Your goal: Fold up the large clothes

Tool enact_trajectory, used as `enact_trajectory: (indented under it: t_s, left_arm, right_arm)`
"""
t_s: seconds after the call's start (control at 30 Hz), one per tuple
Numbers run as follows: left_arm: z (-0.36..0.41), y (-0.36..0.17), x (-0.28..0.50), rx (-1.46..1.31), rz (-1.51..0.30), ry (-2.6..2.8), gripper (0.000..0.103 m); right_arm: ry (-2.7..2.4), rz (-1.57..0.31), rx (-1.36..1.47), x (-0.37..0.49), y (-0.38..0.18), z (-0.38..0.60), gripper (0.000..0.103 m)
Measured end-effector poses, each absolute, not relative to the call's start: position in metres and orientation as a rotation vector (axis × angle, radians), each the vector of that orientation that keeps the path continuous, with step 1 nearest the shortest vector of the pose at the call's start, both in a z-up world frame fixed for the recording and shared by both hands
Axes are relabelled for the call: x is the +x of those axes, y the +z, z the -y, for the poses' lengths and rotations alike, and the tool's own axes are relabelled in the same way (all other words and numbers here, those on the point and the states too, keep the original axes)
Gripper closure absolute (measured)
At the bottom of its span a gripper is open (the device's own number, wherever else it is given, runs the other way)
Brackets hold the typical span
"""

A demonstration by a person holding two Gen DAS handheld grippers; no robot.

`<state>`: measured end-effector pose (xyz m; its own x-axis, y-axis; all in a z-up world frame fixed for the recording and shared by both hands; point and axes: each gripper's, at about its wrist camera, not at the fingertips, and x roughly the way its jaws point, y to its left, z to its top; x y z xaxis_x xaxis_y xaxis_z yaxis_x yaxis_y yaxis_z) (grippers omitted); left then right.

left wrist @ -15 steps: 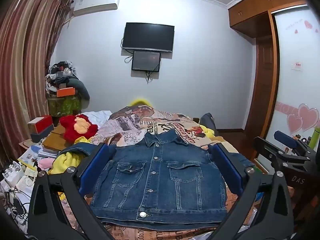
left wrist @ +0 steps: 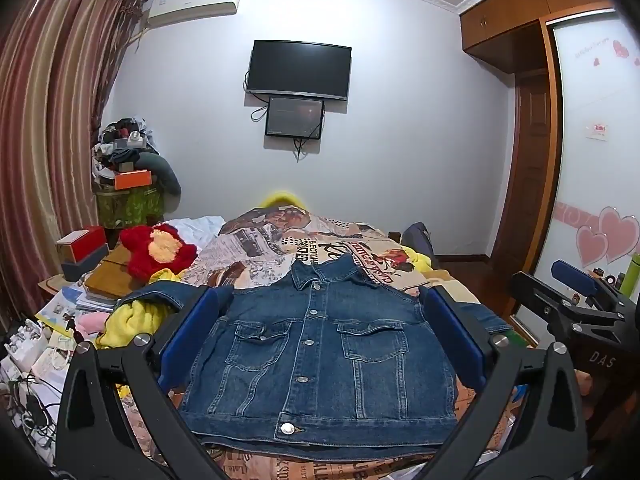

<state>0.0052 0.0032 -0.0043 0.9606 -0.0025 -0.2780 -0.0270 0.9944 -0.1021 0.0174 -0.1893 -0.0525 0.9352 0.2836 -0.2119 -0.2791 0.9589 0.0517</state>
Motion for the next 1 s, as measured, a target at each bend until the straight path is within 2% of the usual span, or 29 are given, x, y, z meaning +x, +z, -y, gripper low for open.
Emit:
enact_trajectory:
  t_s: [1.0]
  left_arm:
    - [-0.0066,-0.0029,0.0061,-0.099,-0.265,0.029,0.000]
  right_arm:
    - [0.289,-0.219,0.016,0.0216,-0.0537,0.1835,0.000]
